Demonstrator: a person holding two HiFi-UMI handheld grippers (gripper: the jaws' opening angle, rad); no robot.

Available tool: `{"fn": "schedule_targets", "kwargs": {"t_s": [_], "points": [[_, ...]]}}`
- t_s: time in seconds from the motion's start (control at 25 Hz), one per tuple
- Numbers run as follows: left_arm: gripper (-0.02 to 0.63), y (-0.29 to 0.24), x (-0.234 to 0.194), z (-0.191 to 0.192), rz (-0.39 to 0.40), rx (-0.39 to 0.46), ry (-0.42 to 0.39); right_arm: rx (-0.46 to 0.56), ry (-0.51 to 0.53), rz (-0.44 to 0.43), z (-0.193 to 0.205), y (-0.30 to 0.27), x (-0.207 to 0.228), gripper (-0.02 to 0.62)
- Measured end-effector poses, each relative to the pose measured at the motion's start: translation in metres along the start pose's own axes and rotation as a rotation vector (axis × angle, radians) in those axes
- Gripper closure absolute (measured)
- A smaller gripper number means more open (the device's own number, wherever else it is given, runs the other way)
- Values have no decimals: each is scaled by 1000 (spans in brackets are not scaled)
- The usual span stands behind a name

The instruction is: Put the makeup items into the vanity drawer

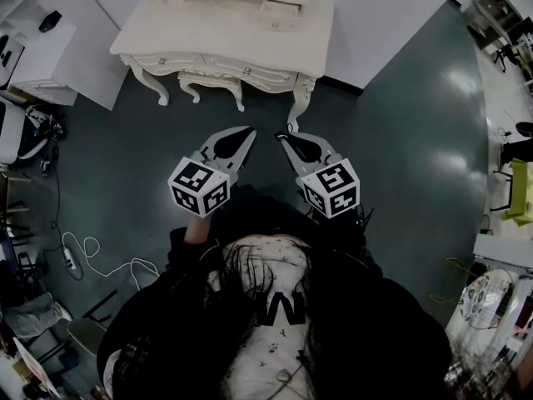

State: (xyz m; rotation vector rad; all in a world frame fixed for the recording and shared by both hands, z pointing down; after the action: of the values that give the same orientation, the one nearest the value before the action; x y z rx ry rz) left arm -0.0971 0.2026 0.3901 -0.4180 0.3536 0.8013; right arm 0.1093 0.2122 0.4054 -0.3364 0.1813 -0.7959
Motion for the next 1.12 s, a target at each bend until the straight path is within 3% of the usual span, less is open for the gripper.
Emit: {"fn": "schedule_targets", "kwargs": {"t_s": [0.56, 0.92, 1.12], "points": [[606, -36, 0, -1, -6, -75, -6, 18, -56, -12, 15, -8, 32, 568], [606, -80, -52, -27, 1, -92, 9, -1, -70, -3, 8, -59, 83, 568], [607, -112, -100, -62, 21, -99, 7, -11, -75, 13, -12, -107, 121, 568]]}}
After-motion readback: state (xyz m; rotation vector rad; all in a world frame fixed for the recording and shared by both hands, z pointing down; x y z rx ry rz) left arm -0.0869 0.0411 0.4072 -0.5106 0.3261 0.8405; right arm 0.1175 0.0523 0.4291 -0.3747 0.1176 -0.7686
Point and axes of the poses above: the fingertips, and each gripper's own axes: y backward along the fingers, x to its right, z out of its underside, the point moved 10 cm from there along y, backward along the fingers, and after that the axes turned 11 degrees about y, right-handed, at the moved point
